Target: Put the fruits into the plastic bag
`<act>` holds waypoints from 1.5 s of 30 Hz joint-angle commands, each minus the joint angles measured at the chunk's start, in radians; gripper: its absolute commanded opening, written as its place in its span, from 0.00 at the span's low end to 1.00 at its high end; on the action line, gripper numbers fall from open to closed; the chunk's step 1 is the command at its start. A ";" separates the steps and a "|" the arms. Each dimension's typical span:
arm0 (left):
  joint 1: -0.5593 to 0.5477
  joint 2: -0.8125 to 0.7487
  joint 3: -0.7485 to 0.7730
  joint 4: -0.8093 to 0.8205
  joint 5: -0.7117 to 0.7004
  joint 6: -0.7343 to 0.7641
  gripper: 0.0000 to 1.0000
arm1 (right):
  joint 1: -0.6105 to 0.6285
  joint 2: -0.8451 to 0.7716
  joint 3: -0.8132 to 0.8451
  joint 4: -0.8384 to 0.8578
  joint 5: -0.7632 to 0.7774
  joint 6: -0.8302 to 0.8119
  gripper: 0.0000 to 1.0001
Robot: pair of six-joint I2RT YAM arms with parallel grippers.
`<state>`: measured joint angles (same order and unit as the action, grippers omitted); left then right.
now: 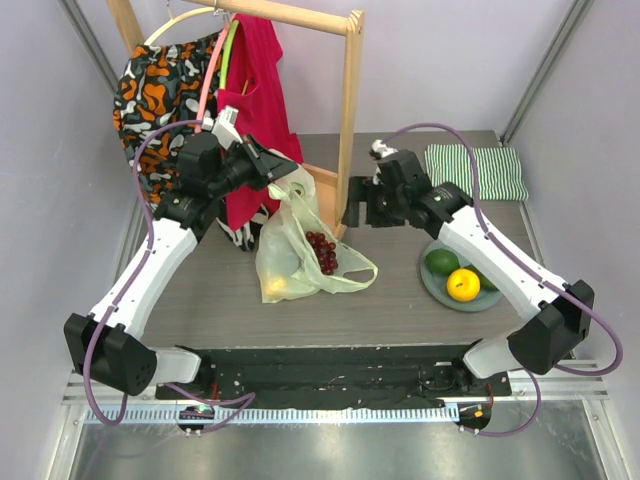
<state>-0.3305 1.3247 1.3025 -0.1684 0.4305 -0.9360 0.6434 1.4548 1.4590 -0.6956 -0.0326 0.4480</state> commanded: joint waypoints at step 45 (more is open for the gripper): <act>0.022 -0.061 0.159 -0.220 -0.127 0.209 0.00 | -0.094 -0.027 0.477 -0.328 0.077 -0.170 0.01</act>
<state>-0.3141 1.3067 1.4364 -0.3622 0.3332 -0.7712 0.5537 1.4044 2.0193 -0.9928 -0.0311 0.2710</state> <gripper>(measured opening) 0.023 0.034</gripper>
